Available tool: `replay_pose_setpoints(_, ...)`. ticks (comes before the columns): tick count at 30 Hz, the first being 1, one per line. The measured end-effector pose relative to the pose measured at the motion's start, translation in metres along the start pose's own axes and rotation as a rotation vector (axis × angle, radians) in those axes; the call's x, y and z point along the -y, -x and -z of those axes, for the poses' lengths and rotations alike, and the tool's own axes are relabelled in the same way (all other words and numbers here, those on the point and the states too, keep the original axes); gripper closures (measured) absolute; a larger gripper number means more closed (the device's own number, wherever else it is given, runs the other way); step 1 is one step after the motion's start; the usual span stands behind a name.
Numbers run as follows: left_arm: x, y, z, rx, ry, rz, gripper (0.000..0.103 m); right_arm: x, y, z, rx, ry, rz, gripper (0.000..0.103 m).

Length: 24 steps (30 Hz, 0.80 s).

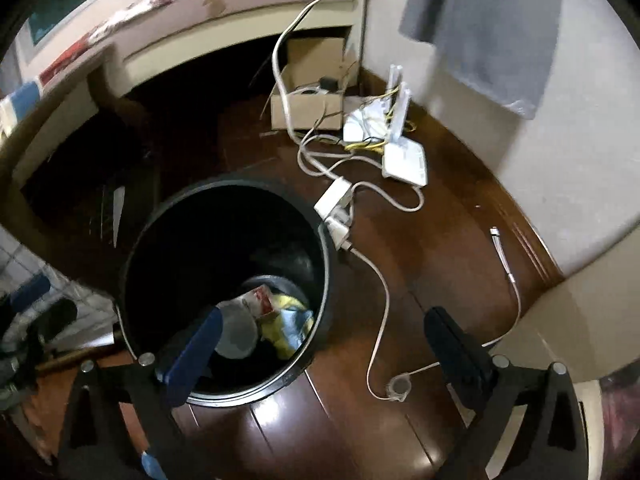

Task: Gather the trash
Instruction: 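Drop the blue cup from left gripper into the bin while right gripper drops the mask, then move both open grippers back toward the table items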

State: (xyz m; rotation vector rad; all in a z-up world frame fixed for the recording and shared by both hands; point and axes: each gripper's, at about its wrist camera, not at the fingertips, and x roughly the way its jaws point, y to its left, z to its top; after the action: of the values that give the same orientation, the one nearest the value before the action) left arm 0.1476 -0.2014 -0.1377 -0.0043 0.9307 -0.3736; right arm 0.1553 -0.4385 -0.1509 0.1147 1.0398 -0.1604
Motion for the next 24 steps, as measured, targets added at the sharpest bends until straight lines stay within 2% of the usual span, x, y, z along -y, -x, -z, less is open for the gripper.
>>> replay_pose_setpoints(4,0.002,0.020,-0.001,0.046,-0.019,-0.025,0.002,-0.003,0.024,-0.005,0.046,-0.002,-0.003,0.001)
replay_pose_setpoints(15,-0.003,0.072,-0.016,0.121,-0.034,-0.057,0.001,-0.027,0.081,0.000,0.126,0.033,-0.013,0.001)
replay_pose_setpoints(19,-0.014,0.090,-0.021,0.153,-0.036,-0.085,0.001,-0.039,0.102,0.001,0.173,0.039,-0.018,0.001)
replay_pose_setpoints(24,-0.032,0.106,-0.025,0.178,-0.025,-0.115,0.001,-0.060,0.115,-0.002,0.187,0.055,-0.027,0.001)
